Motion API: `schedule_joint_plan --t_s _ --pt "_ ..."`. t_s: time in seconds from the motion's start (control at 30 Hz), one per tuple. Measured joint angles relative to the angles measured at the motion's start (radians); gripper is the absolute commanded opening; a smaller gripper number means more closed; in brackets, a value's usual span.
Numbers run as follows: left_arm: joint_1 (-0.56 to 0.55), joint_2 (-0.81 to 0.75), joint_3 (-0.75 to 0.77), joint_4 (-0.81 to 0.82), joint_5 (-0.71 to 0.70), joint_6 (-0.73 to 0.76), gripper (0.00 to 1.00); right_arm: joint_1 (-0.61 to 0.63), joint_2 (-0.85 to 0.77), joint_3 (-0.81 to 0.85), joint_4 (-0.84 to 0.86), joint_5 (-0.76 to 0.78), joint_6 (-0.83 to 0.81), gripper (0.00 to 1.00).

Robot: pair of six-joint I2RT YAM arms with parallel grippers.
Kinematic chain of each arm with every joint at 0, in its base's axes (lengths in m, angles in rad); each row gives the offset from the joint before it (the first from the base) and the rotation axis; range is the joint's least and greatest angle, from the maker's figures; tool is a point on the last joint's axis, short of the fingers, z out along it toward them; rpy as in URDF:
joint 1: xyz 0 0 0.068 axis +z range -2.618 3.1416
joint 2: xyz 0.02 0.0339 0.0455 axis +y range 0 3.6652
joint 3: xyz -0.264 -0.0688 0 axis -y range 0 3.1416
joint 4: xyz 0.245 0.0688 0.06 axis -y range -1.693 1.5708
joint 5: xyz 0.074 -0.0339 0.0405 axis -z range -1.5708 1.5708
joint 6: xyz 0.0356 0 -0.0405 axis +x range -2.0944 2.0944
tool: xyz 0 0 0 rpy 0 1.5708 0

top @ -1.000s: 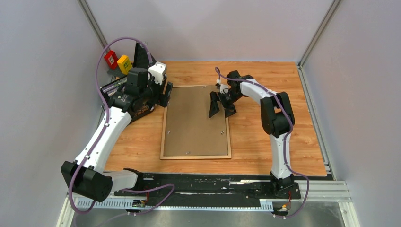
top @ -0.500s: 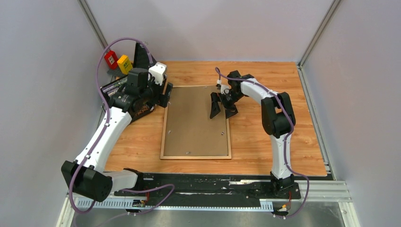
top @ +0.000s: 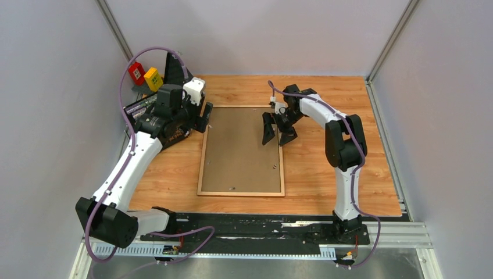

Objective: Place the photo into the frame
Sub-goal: Place the photo frame item in the photo frame, then move the photo frame to the center of the board.

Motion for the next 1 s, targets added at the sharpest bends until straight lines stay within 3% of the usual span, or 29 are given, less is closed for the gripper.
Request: schedule_joint_plan --t_s 0.47,1.0 --pt "0.0 -0.027 -0.063 0.019 0.0 0.003 1.0 -0.039 -0.058 0.001 -0.01 0.07 -0.011 0.97" --pt "0.0 -0.1 -0.186 0.04 0.007 0.043 1.0 -0.039 -0.104 -0.148 0.26 0.225 -0.013 0.55"
